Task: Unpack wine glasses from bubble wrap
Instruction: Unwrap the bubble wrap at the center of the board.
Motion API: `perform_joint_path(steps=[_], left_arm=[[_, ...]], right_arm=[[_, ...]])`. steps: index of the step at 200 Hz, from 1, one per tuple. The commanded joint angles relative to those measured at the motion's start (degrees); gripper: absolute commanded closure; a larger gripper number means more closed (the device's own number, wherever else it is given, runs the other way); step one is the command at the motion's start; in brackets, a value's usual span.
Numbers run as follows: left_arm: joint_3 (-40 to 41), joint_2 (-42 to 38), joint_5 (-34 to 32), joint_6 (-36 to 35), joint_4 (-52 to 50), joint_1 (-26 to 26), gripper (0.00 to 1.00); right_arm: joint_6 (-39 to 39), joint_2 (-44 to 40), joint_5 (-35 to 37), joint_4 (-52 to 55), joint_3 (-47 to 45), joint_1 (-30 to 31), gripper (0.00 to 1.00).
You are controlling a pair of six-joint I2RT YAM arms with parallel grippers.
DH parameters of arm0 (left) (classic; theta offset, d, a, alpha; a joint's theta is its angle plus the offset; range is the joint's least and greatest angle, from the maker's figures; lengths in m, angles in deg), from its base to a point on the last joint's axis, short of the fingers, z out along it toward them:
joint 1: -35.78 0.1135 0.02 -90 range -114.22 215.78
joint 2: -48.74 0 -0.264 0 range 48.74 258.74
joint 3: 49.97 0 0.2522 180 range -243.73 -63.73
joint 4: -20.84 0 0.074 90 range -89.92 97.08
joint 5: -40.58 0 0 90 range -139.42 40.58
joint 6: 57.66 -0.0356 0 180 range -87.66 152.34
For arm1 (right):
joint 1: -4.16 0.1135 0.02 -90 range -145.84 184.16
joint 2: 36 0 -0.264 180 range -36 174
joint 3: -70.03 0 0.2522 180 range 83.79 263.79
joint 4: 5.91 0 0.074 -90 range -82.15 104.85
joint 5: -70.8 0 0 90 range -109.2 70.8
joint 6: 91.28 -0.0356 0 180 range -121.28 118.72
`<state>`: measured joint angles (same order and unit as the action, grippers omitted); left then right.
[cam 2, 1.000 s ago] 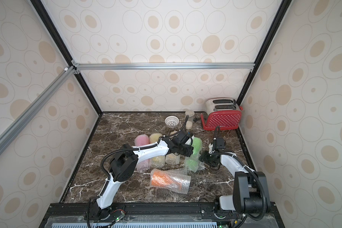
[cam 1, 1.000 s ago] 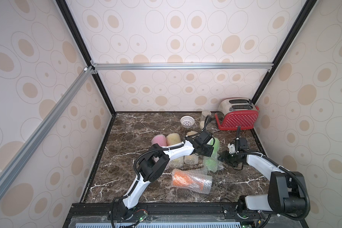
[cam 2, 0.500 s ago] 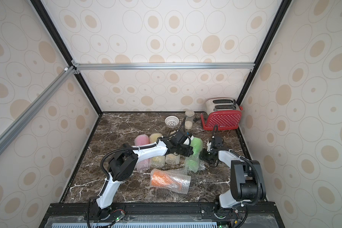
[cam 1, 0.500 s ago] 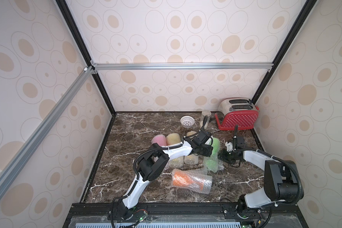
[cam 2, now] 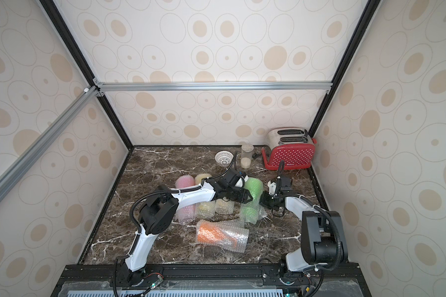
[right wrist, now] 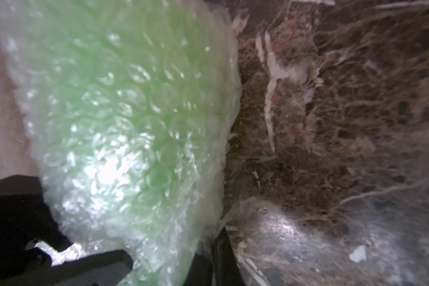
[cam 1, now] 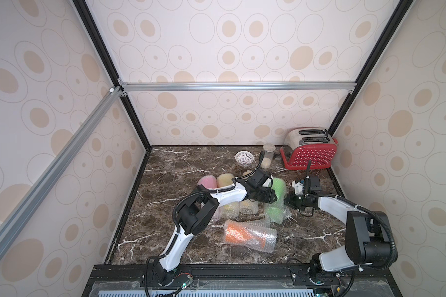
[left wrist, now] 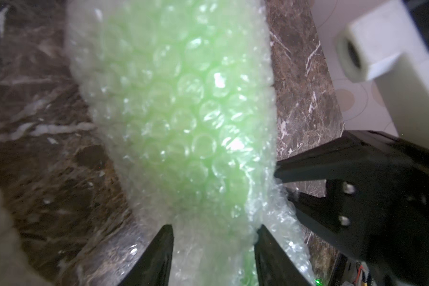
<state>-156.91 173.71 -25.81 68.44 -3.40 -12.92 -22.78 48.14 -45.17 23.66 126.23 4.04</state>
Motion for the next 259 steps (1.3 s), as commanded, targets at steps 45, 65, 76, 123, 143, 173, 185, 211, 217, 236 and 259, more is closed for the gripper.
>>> perform_joint_path(steps=[45, 65, 76, 123, 143, 173, 185, 211, 217, 236, 259], left_arm=[[-0.67, -6.55, 0.45, -1.03, -1.58, 1.86, 0.32], [-0.59, -6.93, 2.75, -0.28, 0.16, 1.86, 0.32], [-0.09, -6.88, 5.08, 0.26, 1.81, 1.88, 0.32], [1.49, -4.78, 6.15, -0.05, 4.29, 1.76, 0.33], [1.52, -3.83, 6.8, -1.13, 4.51, 1.71, 0.34], [1.93, -2.5, 8.08, -2.51, 3.89, 1.69, 0.38], [2.63, -2.49, 8.4, -2.53, 4.47, 1.69, 0.41], [3.86, -2.15, 9.04, -2.35, 6.25, 1.6, 0.5], [3.96, -2.01, 9.21, -2.34, 6.41, 1.6, 0.52], [4.69, -1.83, 9.67, -1.71, 7.79, 1.47, 0.57], [6.4, -1.79, 10.95, 0.44, 11.4, 1.51, 0.73]], right_arm=[[1.97, -5.9, -1.45, 8.32, 4.43, 0.0, 0.96], [2.71, -6.86, -0.97, 10.8, 5.92, 0.26, 0.96], [3.27, -7.14, -0.92, 11.46, 6.41, 0.54, 0.96], [4.82, -6.45, -0.29, 11.47, 6.48, 3.55, 0.96], [5.45, -6.05, 0.88, 11.73, 6.69, 5.11, 0.96], [5.59, -5.24, 1.18, 11.87, 6.98, 5.48, 0.96], [5.54, -5.11, 1.28, 11.84, 7.12, 5.57, 0.96], [5.68, -4.4, 1.37, 11.74, 7.77, 5.72, 0.96], [5.66, -4.27, 1.37, 11.84, 7.98, 5.82, 0.95], [5.85, -3.81, 1.92, 12.25, 8.5, 6.21, 0.95], [5.56, -3.47, 3.04, 12.96, 9.14, 6.74, 0.95]])
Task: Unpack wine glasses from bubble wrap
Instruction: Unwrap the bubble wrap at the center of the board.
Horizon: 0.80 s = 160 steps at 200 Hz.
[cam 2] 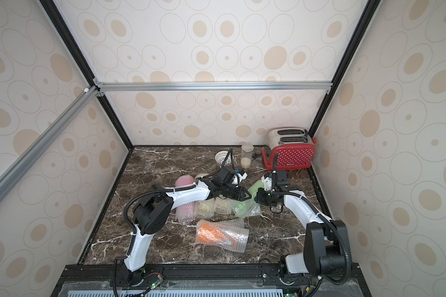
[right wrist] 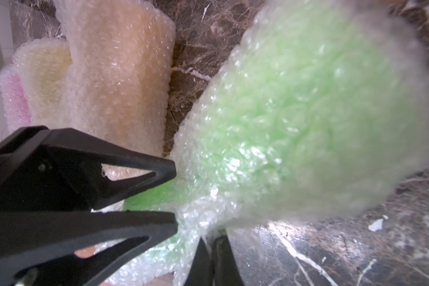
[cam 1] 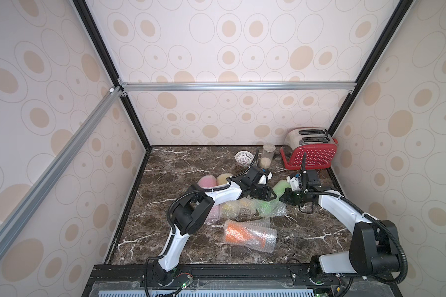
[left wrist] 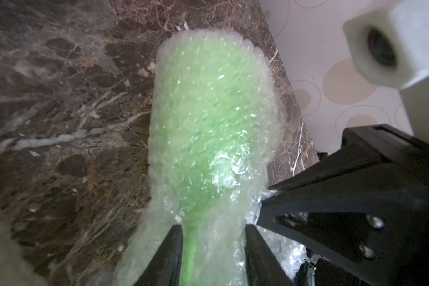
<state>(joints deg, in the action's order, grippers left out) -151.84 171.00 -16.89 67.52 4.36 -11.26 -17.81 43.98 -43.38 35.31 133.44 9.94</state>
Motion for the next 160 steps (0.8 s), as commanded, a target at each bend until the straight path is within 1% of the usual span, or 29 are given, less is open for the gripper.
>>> perform_joint_path(steps=[1, 14, 33, 49, 85, 101, 113, 160], left_arm=[[1.39, 0.94, 2.11, 1.46, 3.71, -0.15, 0.74], [1.83, 0.99, 2.42, 2.28, 5.02, -0.24, 0.84], [2.32, 0.8, 1.9, 3.06, 5.74, -0.5, 0.95], [2.72, 0.45, 1.32, 4.24, 6.3, -0.58, 1.0], [3.56, -0.67, -1.41, 8.27, 7.59, -1.27, 1.0], [3.96, -1.37, -2.7, 10.22, 8.05, -1.55, 1.0], [4.09, -1.73, -3.04, 11.33, 8.31, -1.71, 1.0], [4.12, -2.41, -4.18, 12.82, 7.89, -2.1, 1.0]], right_arm=[[0.61, 0.69, 1.34, 1.34, 1.98, 0.87, 0.95], [0.88, 1.04, 3.14, 2.18, 2.65, 1.51, 0.94], [0.72, 1.14, 6.96, 3.4, 3.32, 2.53, 0.91], [0.78, 1.14, 8.89, 4.3, 3.83, 3.38, 0.86], [0.97, 1.0, 12.99, 5.66, 4.36, 5.98, 0.77], [0.85, 0.96, 15.81, 6.02, 4.47, 7.58, 0.69], [0.27, 1.04, 17.77, 6.11, 4.36, 8.26, 0.67], [-1.4, 3.03, 25.08, 7.22, 4.8, 8.39, 0.68]])
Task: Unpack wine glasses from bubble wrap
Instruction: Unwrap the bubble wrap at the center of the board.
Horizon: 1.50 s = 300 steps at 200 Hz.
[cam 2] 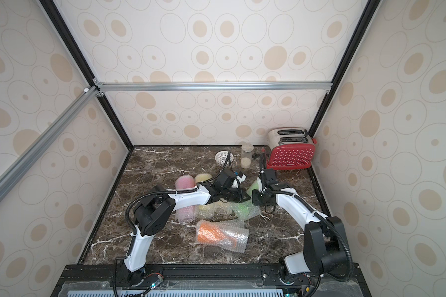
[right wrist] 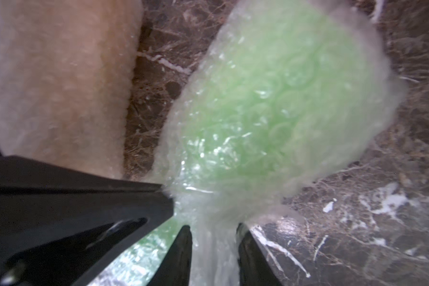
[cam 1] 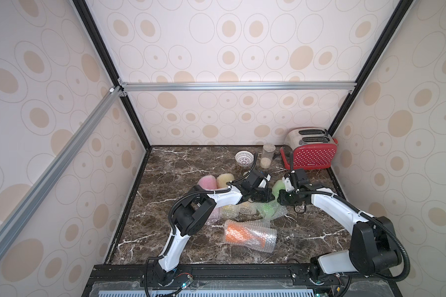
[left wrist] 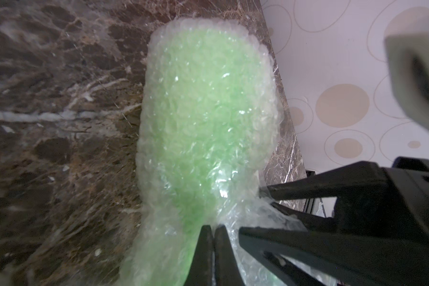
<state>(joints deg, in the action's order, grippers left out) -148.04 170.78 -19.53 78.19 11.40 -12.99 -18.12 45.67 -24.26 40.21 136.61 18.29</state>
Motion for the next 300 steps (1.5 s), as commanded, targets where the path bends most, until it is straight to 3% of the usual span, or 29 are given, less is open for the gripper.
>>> perform_joint_path(steps=[1, 68, 166, 300], left_arm=[[0.35, -2.22, -1.56, 2.24, 0.86, -0.36, 1.0], [1.7, -2.86, -2.64, 4.22, 2.22, -0.58, 1.0], [-2.96, -0.05, -2.64, 5.1, 1.86, -1.94, 1.0], [-5.02, 1.43, -3.83, -0.66, -2.04, -2.98, 1.0]], right_arm=[[-1.09, 1.37, 6.08, 2.3, 1.65, 0.03, 0.68], [-3.18, 3.09, 8.35, -0.77, 2.4, 0.06, 0.68], [-4.59, 5.21, 8.2, -3.07, 4.26, 0.25, 0.67], [-7.46, 10.23, 8.61, -4.59, 11.88, 0.15, 0.67]])
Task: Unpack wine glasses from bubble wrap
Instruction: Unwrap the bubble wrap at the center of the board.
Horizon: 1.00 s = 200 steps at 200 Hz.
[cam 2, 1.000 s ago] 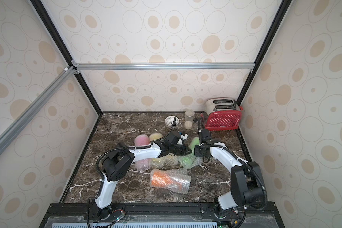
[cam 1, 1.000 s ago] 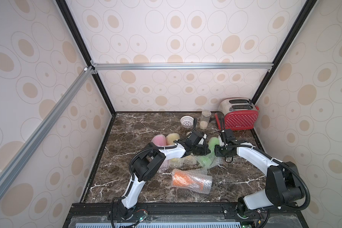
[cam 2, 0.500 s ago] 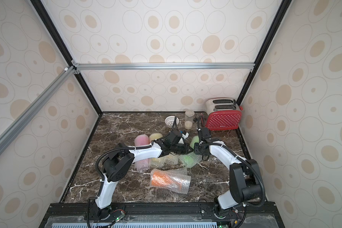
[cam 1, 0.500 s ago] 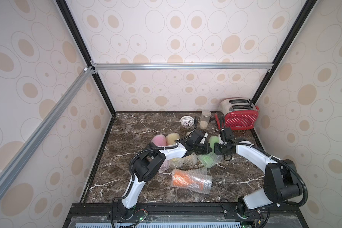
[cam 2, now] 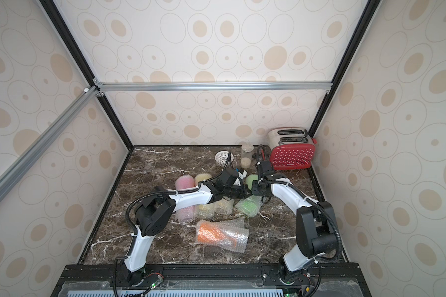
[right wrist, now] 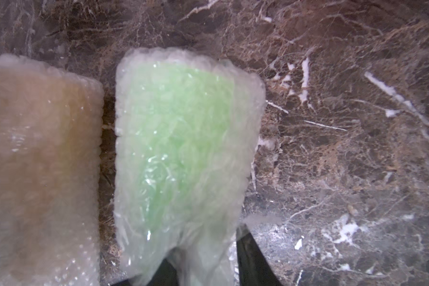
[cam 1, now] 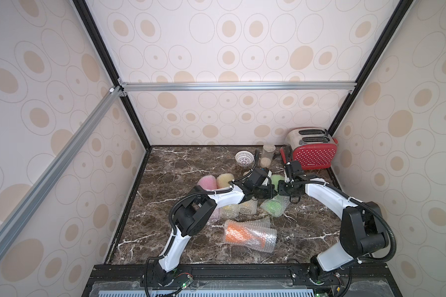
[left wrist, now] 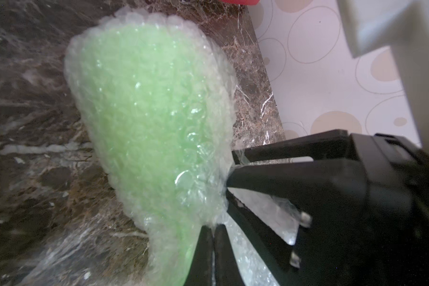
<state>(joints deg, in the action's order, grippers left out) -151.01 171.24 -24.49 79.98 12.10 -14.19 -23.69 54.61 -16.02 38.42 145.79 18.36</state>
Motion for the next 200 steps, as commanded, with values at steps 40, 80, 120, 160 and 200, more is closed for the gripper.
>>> perform_joint_path(steps=[40, 80, 120, 160, 200], left_arm=[[-3.07, 1.34, -1.55, -5.91, -6.27, -2.54, 1.0], [-3.4, 1.6, -2.86, -7.48, -7.59, -2.93, 1.0], [-3.33, 1.85, -3.31, -8.53, -8.09, -3.31, 1.0], [-2.73, 1.97, -3.03, -8.62, -7.69, -3.62, 1.0], [-1.59, 2.04, -2.48, -8.13, -6.84, -3.79, 1.0]], right_arm=[[-2.76, 2.7, 1.64, -2.79, 4.86, 0.04, 0.67], [-4.37, 3.95, 0.17, -4.2, 5.94, -0.21, 0.65], [-6.92, 4.14, -0.74, -6.3, 5.42, -0.82, 0.65], [-8.34, 4.74, -1.47, -8.8, 5.58, -1.28, 0.65], [-10.07, 5.19, -2.47, -11.42, 4.91, -2.14, 0.65]])
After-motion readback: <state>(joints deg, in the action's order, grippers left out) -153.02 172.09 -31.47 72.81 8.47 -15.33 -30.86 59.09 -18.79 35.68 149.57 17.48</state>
